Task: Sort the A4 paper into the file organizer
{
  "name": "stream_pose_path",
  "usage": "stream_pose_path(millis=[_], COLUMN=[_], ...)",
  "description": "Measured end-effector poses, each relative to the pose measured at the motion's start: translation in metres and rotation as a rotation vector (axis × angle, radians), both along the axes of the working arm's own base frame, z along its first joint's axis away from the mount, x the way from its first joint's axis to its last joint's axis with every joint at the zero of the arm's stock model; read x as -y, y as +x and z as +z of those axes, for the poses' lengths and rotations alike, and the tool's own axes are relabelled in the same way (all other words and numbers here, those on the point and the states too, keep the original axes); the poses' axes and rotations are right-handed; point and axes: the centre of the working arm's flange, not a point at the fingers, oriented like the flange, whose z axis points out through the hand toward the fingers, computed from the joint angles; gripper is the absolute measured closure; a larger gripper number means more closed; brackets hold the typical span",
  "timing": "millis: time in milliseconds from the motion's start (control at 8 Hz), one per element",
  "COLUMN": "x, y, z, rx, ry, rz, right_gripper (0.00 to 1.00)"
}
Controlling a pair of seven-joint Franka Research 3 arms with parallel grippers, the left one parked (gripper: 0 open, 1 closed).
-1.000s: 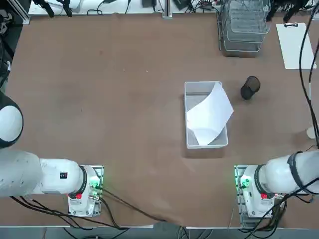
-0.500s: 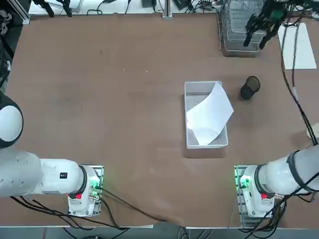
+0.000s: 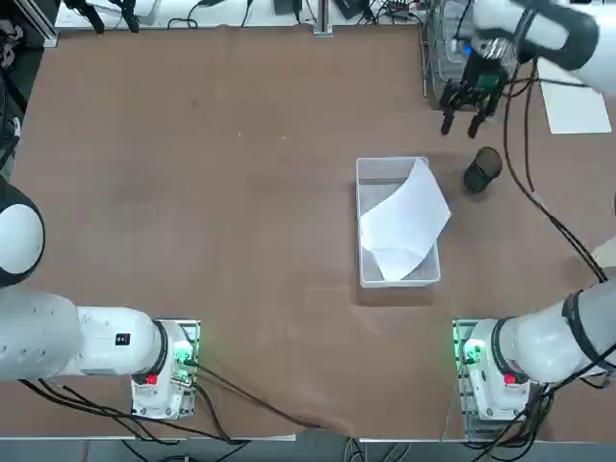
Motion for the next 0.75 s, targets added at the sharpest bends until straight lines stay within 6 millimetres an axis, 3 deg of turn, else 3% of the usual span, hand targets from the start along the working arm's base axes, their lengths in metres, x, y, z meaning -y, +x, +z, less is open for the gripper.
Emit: stream_pose_path(millis=[750], x=[-0.037], y=[-0.037], z=[-0.067], rx=[-0.104], ry=[0.001], rz=[0.046], right_gripper=[0.17])
